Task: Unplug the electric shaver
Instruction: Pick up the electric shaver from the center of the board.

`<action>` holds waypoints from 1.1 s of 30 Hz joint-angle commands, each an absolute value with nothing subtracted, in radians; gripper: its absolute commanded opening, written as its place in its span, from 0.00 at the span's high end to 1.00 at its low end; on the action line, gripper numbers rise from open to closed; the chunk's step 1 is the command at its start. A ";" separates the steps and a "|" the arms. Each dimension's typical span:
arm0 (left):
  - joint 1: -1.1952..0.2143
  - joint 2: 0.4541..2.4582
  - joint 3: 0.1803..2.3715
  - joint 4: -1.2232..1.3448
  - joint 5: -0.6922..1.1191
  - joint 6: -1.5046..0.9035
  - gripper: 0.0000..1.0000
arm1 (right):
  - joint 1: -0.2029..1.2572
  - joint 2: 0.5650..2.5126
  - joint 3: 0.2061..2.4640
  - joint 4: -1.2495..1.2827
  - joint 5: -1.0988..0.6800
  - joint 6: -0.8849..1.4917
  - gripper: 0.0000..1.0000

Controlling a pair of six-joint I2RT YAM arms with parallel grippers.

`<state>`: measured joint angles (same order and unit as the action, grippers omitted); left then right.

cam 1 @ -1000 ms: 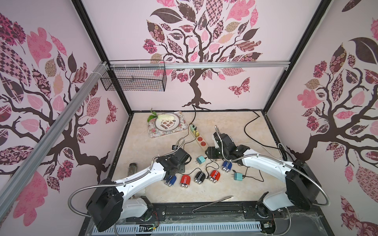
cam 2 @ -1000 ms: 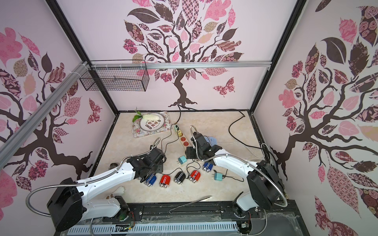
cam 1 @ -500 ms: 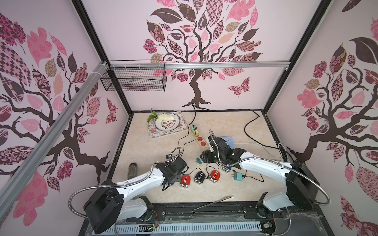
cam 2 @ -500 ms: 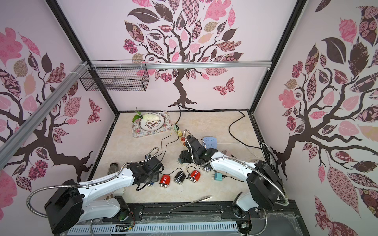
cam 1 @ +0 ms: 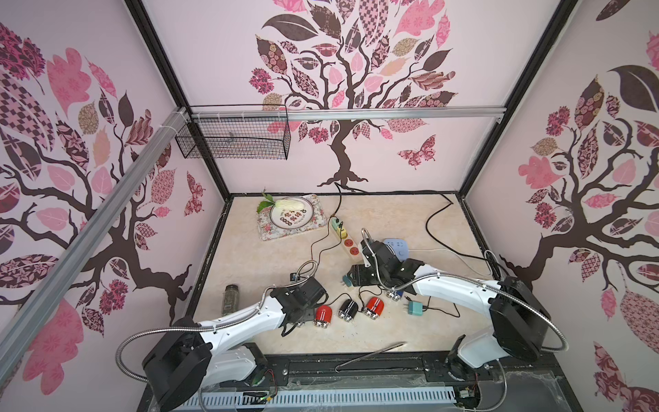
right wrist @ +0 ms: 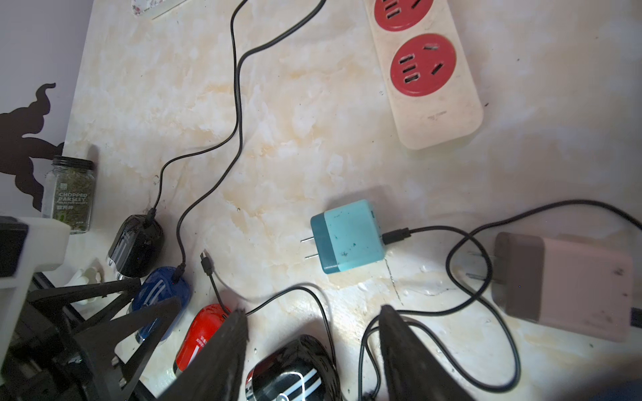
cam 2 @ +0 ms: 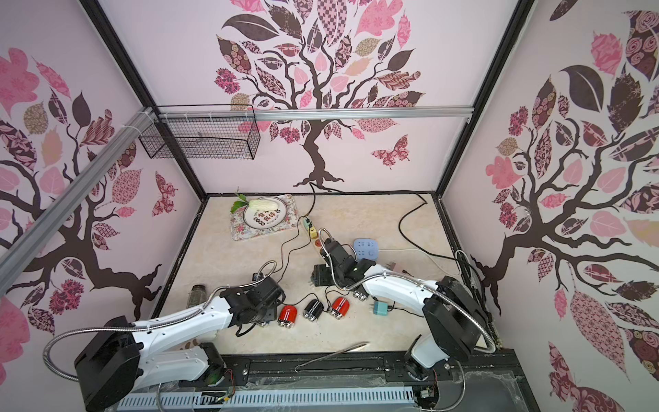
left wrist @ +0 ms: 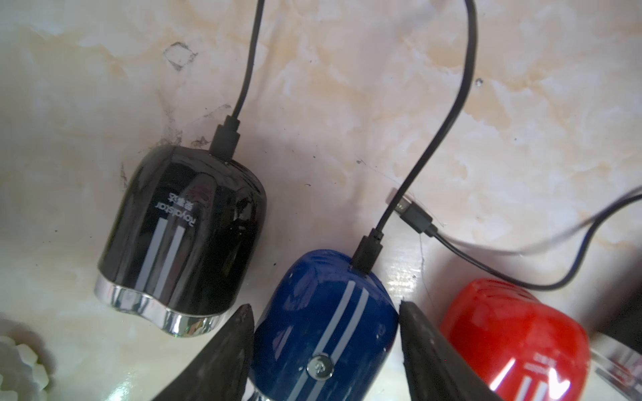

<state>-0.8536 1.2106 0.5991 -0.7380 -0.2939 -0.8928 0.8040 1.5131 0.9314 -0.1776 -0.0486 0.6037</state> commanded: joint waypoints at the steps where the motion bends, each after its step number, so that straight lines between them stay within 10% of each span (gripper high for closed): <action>1: -0.879 1.218 0.575 -0.742 -0.282 -0.918 0.34 | 0.811 1.520 0.941 -0.152 -0.053 0.616 0.37; 33: -0.927 1.230 0.503 -0.772 -0.269 -0.971 0.34 | 0.816 1.546 0.907 -0.092 -0.075 0.638 0.36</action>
<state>-0.9211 1.2209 0.5346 -0.7414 -0.2863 -0.9642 0.8082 1.5249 0.9207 -0.1078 -0.0723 0.6289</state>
